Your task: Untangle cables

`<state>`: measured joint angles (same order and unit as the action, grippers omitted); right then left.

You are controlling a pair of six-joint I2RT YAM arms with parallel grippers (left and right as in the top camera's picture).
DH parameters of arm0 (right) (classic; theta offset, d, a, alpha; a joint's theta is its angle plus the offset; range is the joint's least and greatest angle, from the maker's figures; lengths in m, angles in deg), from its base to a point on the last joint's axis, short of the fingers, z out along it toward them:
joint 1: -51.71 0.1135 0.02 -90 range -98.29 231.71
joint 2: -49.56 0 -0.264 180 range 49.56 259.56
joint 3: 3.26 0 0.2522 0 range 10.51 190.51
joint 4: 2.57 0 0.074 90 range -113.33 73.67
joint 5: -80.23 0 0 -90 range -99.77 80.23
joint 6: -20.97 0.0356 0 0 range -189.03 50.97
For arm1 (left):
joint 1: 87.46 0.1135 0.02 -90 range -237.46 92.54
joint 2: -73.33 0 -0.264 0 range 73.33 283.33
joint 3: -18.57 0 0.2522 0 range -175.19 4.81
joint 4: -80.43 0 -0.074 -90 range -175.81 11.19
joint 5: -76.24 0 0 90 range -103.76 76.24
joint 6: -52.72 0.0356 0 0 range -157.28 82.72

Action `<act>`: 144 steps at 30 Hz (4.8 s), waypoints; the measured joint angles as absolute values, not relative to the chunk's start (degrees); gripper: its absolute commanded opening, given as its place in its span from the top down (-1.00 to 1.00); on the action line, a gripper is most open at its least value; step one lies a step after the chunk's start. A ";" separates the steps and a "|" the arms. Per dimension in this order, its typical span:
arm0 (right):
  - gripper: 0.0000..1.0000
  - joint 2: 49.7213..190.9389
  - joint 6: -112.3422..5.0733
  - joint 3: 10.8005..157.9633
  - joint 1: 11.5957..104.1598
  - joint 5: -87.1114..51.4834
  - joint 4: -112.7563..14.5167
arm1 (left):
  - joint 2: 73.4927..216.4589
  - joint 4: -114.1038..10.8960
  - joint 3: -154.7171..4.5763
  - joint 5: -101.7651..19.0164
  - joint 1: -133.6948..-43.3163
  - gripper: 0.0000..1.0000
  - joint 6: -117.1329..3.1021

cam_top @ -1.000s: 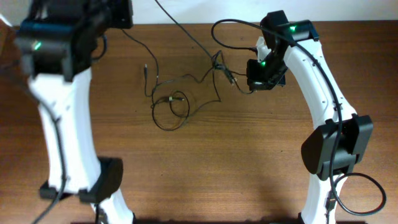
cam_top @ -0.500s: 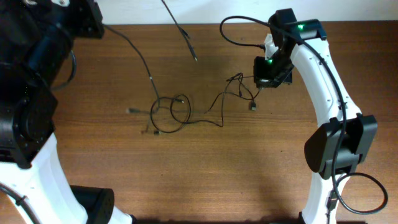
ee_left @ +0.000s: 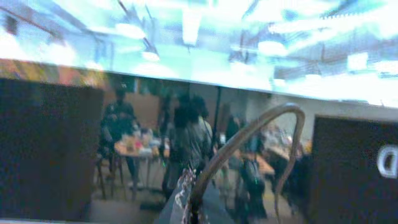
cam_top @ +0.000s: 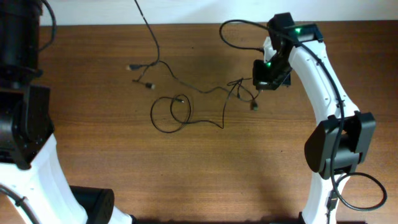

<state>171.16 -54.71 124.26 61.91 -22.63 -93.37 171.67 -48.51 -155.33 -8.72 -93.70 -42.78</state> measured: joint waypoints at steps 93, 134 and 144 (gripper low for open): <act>0.92 176.16 -56.24 123.69 64.29 -24.73 -91.58 | 181.55 -28.64 -154.94 -2.97 -68.08 1.00 -41.14; 0.92 176.25 -55.47 120.74 64.29 -23.68 -92.17 | 186.60 1.26 -137.73 -0.96 -55.73 1.00 -54.16; 0.92 176.25 -55.49 120.72 64.29 -23.68 -91.97 | 186.58 -6.83 -133.38 -1.07 -57.79 1.00 -43.78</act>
